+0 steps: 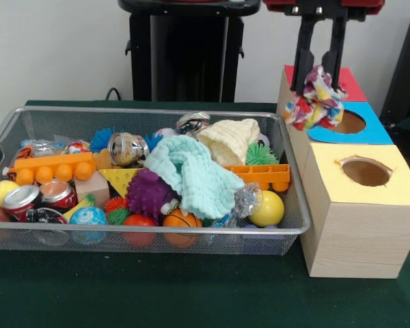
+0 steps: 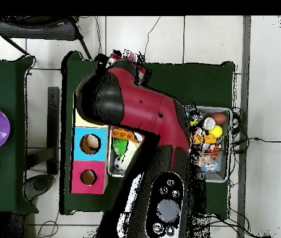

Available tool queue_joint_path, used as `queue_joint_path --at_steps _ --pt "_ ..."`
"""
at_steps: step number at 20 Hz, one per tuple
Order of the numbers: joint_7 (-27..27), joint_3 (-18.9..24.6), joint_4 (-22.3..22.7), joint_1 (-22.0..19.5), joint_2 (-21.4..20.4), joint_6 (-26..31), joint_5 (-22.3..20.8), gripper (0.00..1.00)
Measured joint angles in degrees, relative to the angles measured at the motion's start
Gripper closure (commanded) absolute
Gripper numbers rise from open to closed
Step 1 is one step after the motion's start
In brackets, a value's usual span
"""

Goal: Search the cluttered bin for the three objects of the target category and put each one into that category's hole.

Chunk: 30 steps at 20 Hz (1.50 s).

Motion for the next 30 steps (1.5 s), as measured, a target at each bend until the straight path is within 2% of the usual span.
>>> queue_joint_path --at_steps 1,6,12,30 --pt "0.00 -0.25 -1.65 0.00 1.38 0.00 0.41 1.00" --pt "0.00 -0.68 -4.13 0.02 3.98 0.01 0.96 1.00" --pt "0.00 -1.69 -5.32 0.82 6.47 0.01 1.87 1.00" --pt "0.00 -3.21 -4.28 5.75 6.60 0.01 2.97 1.00"
